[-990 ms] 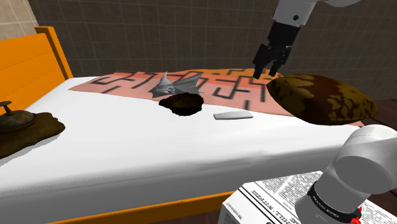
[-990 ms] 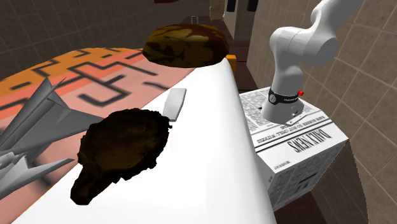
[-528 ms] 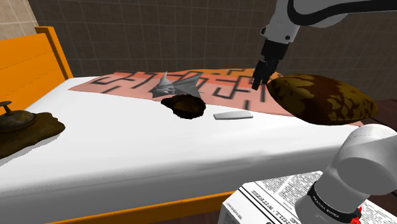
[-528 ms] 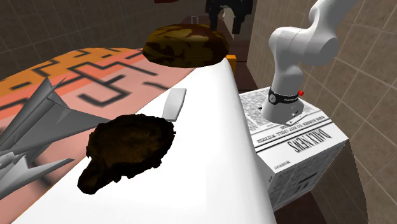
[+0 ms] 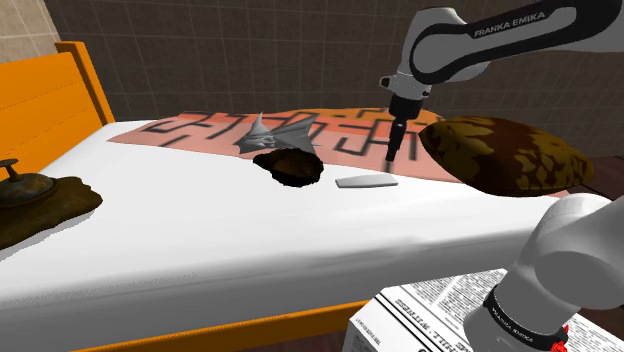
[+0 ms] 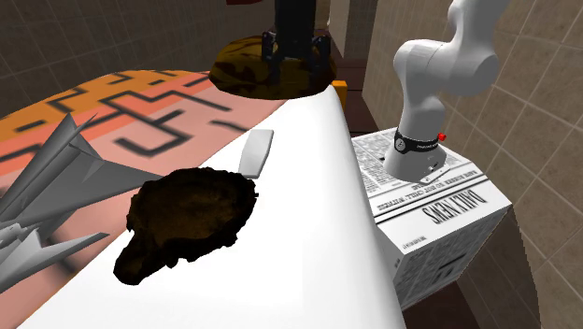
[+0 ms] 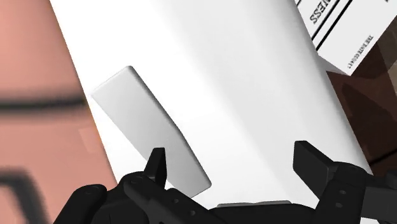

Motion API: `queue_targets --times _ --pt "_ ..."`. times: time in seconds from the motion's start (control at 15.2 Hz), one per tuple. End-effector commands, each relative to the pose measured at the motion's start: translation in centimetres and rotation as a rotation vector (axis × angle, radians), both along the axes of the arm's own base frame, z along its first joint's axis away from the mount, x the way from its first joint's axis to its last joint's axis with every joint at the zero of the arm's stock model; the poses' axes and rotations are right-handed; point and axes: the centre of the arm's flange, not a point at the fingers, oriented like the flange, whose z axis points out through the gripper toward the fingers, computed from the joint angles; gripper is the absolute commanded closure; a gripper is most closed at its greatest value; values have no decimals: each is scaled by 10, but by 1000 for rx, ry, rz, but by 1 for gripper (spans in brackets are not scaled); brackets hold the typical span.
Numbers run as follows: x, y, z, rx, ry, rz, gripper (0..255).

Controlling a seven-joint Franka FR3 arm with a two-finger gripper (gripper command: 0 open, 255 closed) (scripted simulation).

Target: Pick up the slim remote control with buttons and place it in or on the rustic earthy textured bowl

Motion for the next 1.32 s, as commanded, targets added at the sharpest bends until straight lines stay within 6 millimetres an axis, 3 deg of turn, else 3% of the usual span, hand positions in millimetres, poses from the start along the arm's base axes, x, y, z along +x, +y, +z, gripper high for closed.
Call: queue_targets --times 0.0,0.59,1.12,1.25 --pt "15 -9 -20 -14 5 102 0" --pt "93 -18 -112 -71 31 529 0" --pt "95 -19 -154 -72 31 540 0" --pt "95 -19 -154 -72 31 540 0"
